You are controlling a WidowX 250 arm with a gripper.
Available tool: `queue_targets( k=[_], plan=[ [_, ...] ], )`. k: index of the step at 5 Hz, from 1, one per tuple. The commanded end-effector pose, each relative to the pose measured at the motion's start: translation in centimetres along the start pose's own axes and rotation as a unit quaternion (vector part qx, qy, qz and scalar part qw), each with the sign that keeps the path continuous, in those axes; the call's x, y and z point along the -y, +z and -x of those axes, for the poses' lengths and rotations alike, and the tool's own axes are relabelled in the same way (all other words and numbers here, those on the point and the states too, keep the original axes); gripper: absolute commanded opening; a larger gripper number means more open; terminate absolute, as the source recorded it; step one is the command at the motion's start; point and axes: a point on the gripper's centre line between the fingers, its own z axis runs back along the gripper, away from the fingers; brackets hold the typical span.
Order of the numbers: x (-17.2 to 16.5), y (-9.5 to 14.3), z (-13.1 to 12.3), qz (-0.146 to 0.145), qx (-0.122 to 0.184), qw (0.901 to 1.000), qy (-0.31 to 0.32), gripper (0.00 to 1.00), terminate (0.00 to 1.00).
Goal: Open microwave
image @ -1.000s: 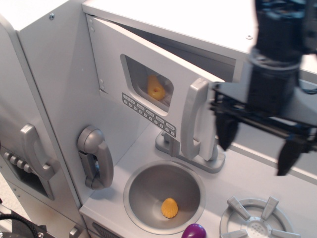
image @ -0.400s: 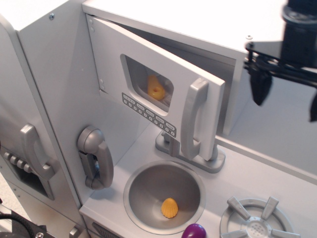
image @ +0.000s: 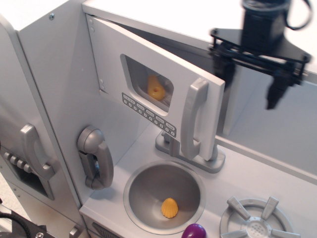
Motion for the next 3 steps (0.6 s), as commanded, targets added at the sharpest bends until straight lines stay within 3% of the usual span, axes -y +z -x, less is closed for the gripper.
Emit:
queue_targets(
  k=[1,3],
  plan=[
    [-4.4,2.3,2.3,-0.004,0.027,0.9996,0.011,1.0,0.0],
    [-8.2,2.5,6.6,0.009,-0.011,0.9999,0.005,1.0,0.0]
  ],
)
